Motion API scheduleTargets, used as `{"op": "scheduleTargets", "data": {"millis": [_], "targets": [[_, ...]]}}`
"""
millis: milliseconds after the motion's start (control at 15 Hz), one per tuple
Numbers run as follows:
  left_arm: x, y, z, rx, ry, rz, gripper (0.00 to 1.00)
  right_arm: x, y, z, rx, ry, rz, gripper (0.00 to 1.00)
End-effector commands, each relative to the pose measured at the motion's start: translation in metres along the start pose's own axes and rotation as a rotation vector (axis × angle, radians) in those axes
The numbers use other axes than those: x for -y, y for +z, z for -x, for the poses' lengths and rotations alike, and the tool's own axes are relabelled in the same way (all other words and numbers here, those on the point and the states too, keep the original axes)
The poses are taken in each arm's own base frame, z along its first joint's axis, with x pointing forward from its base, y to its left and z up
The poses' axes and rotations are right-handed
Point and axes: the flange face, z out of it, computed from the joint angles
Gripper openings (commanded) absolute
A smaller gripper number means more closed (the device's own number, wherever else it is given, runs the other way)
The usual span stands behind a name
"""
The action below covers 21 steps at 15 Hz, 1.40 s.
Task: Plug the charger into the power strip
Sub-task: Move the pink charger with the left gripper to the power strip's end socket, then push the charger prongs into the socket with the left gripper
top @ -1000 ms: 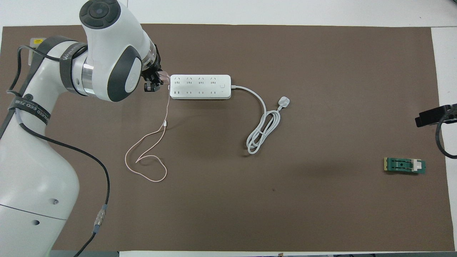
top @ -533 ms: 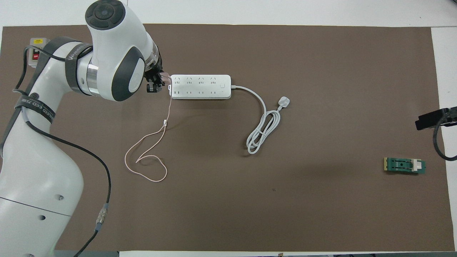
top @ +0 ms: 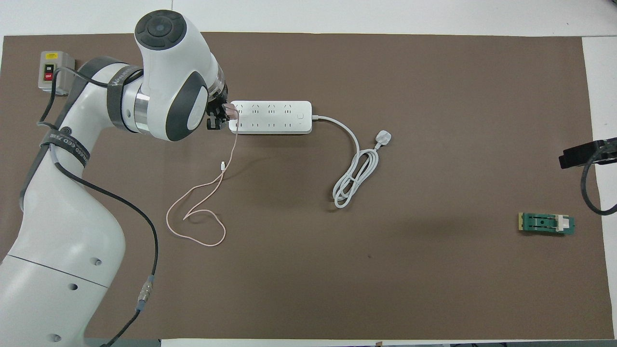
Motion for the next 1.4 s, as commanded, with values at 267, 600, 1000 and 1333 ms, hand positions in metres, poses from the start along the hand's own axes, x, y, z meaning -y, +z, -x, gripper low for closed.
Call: {"op": "scheduleTargets", "data": {"millis": [267, 600, 1000, 1333], "targets": [[0.012, 0.014, 0.004, -0.032, 0.002, 0.003, 0.0, 0.004, -0.006, 0.006, -0.004, 0.016, -0.017, 1.0], [0.013, 0.014, 0.004, -0.029, 0.008, 0.007, 0.0, 0.004, -0.005, 0.006, -0.005, 0.017, -0.017, 1.0], [0.016, 0.016, 0.01, -0.031, 0.022, 0.007, 0.0, 0.005, -0.004, 0.007, 0.002, 0.014, -0.018, 1.0], [0.019, 0.019, 0.01, -0.03, 0.027, 0.008, 0.0, 0.005, -0.004, 0.007, 0.002, 0.014, -0.018, 1.0]]}}
